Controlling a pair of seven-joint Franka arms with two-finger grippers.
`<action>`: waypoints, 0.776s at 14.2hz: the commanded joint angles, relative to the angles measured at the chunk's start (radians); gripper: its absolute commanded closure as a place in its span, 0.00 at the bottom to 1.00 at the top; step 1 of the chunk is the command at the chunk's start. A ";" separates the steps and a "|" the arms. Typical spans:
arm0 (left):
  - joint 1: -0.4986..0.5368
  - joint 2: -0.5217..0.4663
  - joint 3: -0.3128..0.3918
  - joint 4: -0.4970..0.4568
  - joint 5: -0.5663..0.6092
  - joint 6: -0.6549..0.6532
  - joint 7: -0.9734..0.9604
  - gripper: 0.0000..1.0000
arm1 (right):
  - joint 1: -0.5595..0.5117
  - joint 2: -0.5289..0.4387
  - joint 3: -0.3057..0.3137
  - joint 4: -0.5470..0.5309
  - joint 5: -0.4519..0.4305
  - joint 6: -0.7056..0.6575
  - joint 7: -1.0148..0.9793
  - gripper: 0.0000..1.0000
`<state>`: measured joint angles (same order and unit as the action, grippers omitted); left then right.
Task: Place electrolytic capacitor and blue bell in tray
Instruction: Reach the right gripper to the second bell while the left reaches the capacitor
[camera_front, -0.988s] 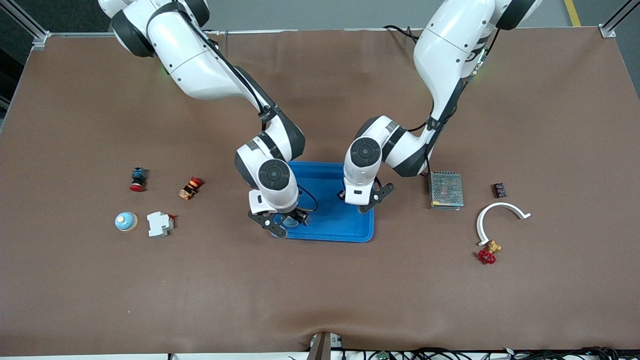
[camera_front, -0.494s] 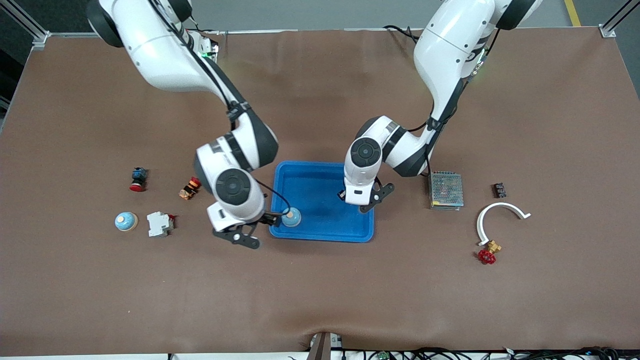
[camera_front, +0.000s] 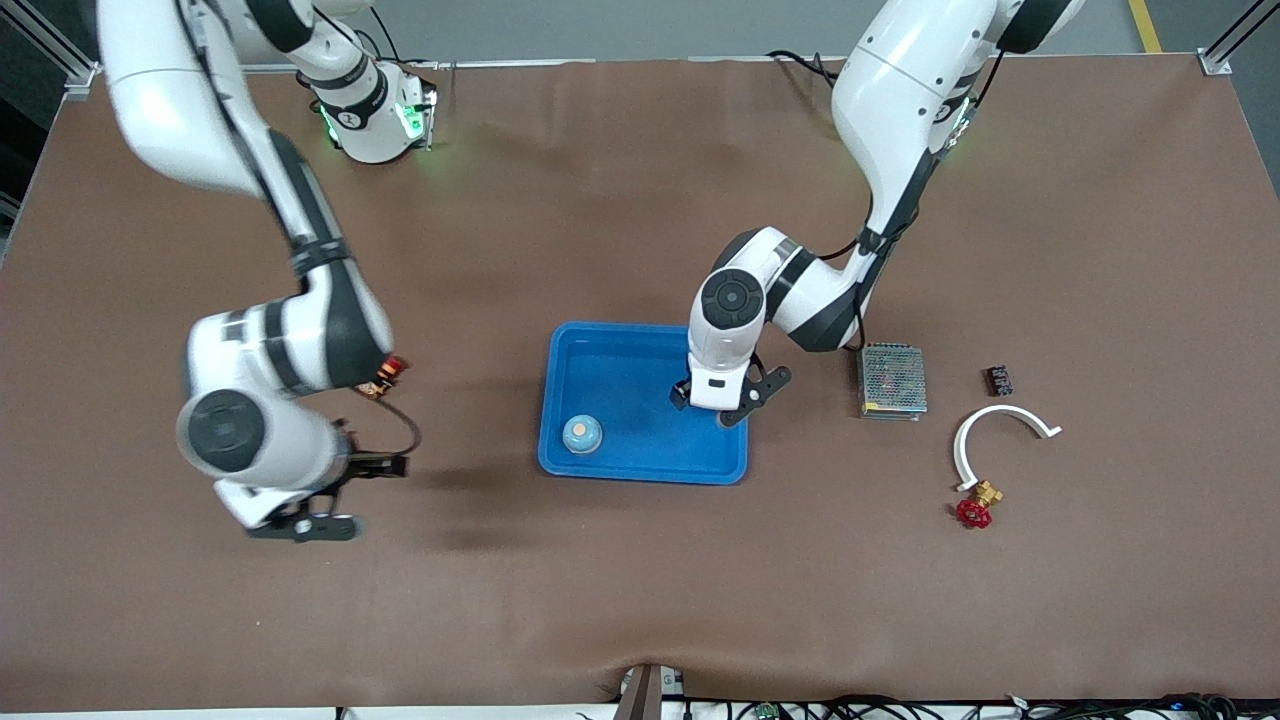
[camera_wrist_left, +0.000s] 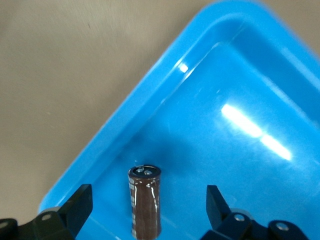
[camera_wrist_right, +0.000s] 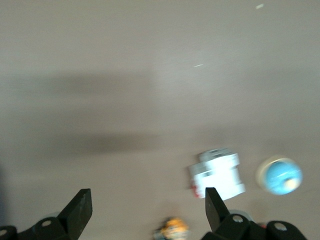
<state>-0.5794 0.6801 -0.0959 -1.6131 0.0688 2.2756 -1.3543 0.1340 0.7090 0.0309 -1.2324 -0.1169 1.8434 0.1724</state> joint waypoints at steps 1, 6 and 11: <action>0.036 -0.085 0.005 0.044 0.022 -0.135 0.059 0.00 | -0.071 -0.052 0.026 -0.047 -0.014 0.004 -0.108 0.00; 0.137 -0.201 0.002 0.067 0.017 -0.305 0.295 0.00 | -0.174 -0.121 0.026 -0.224 -0.014 0.150 -0.235 0.00; 0.245 -0.290 -0.001 0.064 0.011 -0.433 0.547 0.00 | -0.234 -0.197 0.026 -0.493 -0.015 0.433 -0.280 0.00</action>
<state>-0.3676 0.4266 -0.0879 -1.5348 0.0721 1.8825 -0.8832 -0.0684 0.5900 0.0332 -1.5851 -0.1168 2.1980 -0.0913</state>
